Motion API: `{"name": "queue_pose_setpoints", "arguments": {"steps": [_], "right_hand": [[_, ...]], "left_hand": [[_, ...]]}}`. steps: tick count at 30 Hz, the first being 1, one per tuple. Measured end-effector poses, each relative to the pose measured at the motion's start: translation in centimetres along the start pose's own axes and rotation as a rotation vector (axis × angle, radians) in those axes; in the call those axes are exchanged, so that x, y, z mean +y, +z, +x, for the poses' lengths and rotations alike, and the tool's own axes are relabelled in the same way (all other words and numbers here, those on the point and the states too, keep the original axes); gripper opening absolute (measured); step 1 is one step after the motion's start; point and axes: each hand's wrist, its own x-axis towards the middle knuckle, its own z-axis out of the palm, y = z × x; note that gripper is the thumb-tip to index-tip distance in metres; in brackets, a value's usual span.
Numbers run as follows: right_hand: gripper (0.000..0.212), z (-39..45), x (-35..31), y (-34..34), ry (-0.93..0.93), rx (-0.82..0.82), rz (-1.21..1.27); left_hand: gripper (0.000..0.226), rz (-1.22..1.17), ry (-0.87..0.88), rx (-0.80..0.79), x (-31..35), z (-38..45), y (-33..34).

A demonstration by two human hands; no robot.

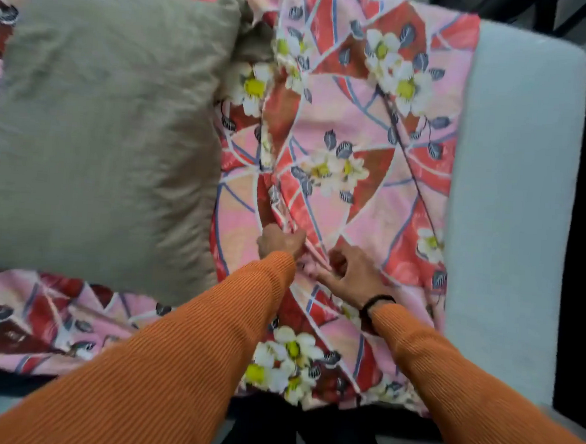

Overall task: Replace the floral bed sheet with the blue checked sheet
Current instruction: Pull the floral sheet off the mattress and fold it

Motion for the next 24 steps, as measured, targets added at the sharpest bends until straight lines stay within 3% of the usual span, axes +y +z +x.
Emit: {"name": "queue_pose_setpoints", "arguments": {"steps": [4,8,11,14,19,22,24], "right_hand": [[0.051,-5.8,1.8,3.4,-0.068,0.264,-0.132],[0.064,-10.1,1.9,5.8,-0.139,0.373,-0.175],[0.087,-11.8,0.1,7.0,-0.19,0.287,-0.246],[0.093,-12.1,-2.3,8.3,-0.189,0.227,-0.255],[0.055,-11.4,-5.0,9.1,0.017,0.096,-0.334],[0.04,-12.0,-4.8,9.8,0.207,-0.073,-0.286],[0.041,-13.3,-4.4,11.0,0.311,-0.124,-0.295]], "left_hand": [[0.039,0.041,0.074,-0.013,-4.0,-2.8,0.7],[0.031,0.027,0.163,-0.034,-7.8,-3.6,-0.6],[0.027,0.017,0.245,-0.13,-9.9,-4.3,-2.9],[0.033,-0.015,0.329,-0.256,-10.8,-5.0,-5.5],[0.036,-0.303,0.221,-0.303,-10.7,-4.3,-9.0],[0.04,-0.478,-0.009,-0.198,-11.3,-2.9,-9.3],[0.037,-0.527,-0.096,-0.12,-12.0,-1.4,-9.7]]}}
